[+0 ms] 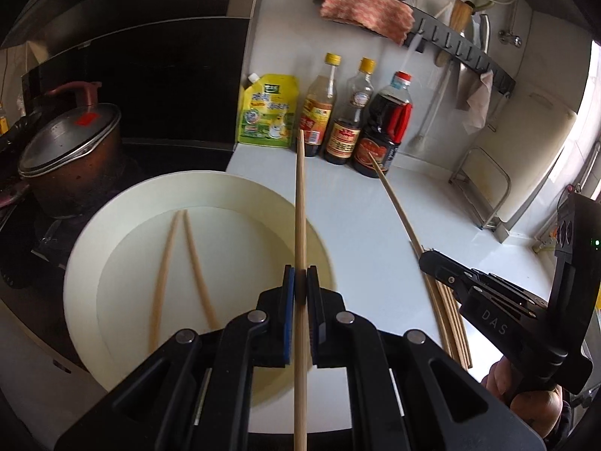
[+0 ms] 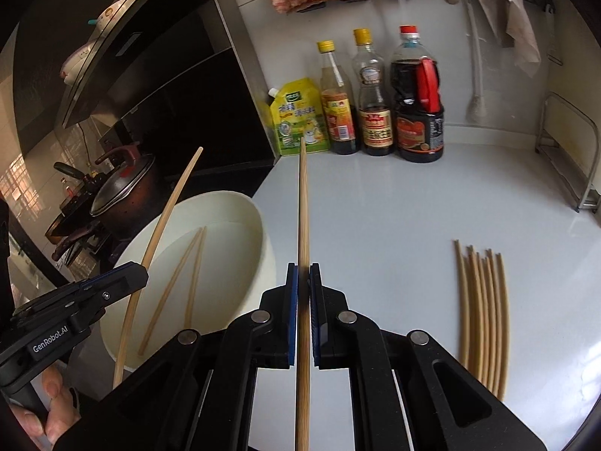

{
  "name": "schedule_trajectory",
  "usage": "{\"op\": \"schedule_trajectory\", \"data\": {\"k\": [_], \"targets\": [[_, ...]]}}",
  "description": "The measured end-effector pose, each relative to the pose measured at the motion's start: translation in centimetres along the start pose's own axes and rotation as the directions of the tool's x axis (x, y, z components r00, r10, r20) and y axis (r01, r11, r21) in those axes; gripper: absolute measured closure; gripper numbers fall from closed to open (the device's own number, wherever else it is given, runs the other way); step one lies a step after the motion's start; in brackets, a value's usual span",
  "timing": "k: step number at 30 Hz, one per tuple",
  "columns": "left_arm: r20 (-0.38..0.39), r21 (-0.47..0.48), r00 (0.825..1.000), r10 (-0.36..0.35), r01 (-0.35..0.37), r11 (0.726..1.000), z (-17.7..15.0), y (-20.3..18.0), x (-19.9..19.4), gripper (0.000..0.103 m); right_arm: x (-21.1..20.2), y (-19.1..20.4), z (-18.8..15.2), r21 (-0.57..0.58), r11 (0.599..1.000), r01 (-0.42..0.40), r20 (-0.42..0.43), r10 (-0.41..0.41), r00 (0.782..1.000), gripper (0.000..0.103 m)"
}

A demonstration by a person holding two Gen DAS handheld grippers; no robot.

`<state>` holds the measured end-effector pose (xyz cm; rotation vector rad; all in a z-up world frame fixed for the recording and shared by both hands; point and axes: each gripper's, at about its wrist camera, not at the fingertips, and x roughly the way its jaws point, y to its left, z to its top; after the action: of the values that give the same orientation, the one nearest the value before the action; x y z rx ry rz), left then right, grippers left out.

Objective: Organize utensils
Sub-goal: 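Carry the held chopstick with the right tool over the basin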

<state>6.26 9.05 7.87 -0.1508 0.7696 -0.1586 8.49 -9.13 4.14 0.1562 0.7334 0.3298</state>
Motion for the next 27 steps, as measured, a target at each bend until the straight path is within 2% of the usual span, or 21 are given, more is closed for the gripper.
{"op": "schedule_trajectory", "data": {"k": [9, 14, 21, 27], "targets": [[-0.012, -0.084, 0.996, 0.092, -0.092, 0.992, 0.7, 7.9, 0.8, 0.096, 5.7, 7.9, 1.3, -0.106, 0.989, -0.099, -0.076, 0.092, 0.993, 0.097], [-0.048, -0.135, 0.994, 0.099, -0.104, 0.985, 0.6, 11.1, 2.5, 0.096, 9.1, 11.3, 1.4, -0.144, 0.982, -0.118, -0.131, 0.100, 0.986, 0.097], [-0.103, -0.152, 0.989, 0.110, -0.125, 0.981, 0.2, 12.9, 5.2, 0.096, 13.0, 12.1, 0.2, -0.145, 0.984, -0.104, -0.250, 0.065, 0.966, 0.097], [-0.125, -0.165, 0.985, 0.118, -0.138, 0.977, -0.1, 13.6, 6.1, 0.095, 13.8, 11.8, -0.3, -0.132, 0.987, -0.090, -0.271, 0.051, 0.961, 0.097]]}}
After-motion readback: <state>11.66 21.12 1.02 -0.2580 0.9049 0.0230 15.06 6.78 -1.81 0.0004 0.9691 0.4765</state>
